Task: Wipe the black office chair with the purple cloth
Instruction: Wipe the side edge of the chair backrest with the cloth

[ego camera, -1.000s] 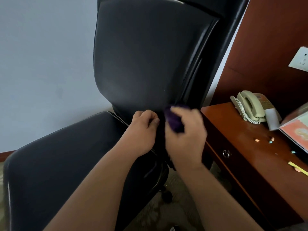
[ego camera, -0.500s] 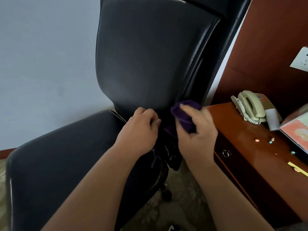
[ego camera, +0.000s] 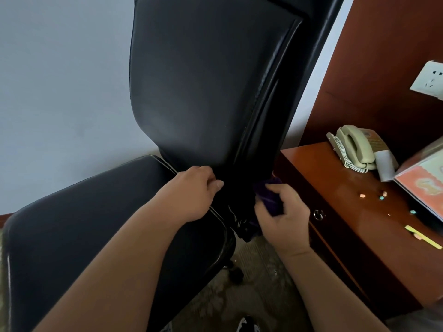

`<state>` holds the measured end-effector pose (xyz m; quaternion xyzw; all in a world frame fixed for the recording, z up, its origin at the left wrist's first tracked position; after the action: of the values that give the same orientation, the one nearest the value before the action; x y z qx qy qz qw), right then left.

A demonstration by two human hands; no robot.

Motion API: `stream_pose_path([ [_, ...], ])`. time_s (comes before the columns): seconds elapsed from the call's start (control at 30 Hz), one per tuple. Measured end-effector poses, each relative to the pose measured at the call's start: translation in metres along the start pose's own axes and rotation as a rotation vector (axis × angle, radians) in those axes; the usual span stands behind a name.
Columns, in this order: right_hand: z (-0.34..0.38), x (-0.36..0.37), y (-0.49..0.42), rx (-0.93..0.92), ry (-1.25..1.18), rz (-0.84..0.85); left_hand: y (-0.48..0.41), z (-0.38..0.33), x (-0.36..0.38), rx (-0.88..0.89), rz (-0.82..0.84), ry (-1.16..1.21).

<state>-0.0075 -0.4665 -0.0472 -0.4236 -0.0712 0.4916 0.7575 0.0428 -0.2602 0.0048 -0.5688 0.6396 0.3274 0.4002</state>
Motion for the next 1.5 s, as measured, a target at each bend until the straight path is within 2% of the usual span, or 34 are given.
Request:
stream_pose_path([
  [0.2,0.011,0.017,0.008,-0.025,0.119,-0.011,-0.003,0.001,0.000,0.017,-0.046,0.044],
  [0.4,-0.017,0.041,0.043,0.251,0.167,0.162,-0.003,0.001,0.001,-0.003,-0.047,0.069],
  [0.53,-0.019,0.042,0.044,0.386,0.102,0.107,-0.004,0.001,0.001,-0.009,-0.059,0.082],
  [0.6,-0.012,0.037,0.035,0.365,0.023,0.018,-0.004,0.001,0.002,-0.009,-0.058,0.088],
  [0.67,-0.008,0.035,0.030,0.340,-0.019,0.002,-0.004,0.003,0.002,-0.013,-0.053,0.091],
  [0.8,-0.020,0.045,0.045,0.354,0.225,0.223,-0.003,0.003,0.002,-0.027,-0.040,0.114],
  [0.87,-0.026,0.052,0.052,0.399,0.272,0.301,-0.004,0.003,0.002,-0.025,-0.046,0.115],
  [1.0,-0.025,0.047,0.049,0.454,0.203,0.209,-0.004,0.005,0.002,-0.018,-0.038,0.108],
  [1.13,-0.016,0.036,0.038,0.410,0.149,0.097,-0.004,0.010,0.002,-0.030,-0.007,0.133],
  [1.33,-0.024,0.045,0.047,0.450,0.265,0.286,-0.003,0.007,-0.008,-0.034,-0.100,0.144],
  [1.5,-0.030,0.047,0.053,0.551,0.214,0.270,0.000,-0.001,-0.016,-0.022,-0.115,0.186],
])
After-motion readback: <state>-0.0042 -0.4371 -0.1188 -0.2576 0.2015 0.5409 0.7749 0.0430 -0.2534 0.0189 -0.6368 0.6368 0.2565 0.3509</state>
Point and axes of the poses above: each hand's wrist, its own y-axis away from the middle knuckle, its own x-axis out of the palm, z = x × y, the point moved 7 cm from there along -y, towards the middle knuckle, and after that the axes turned 7 degrees about -x, right-handed, at the moved point
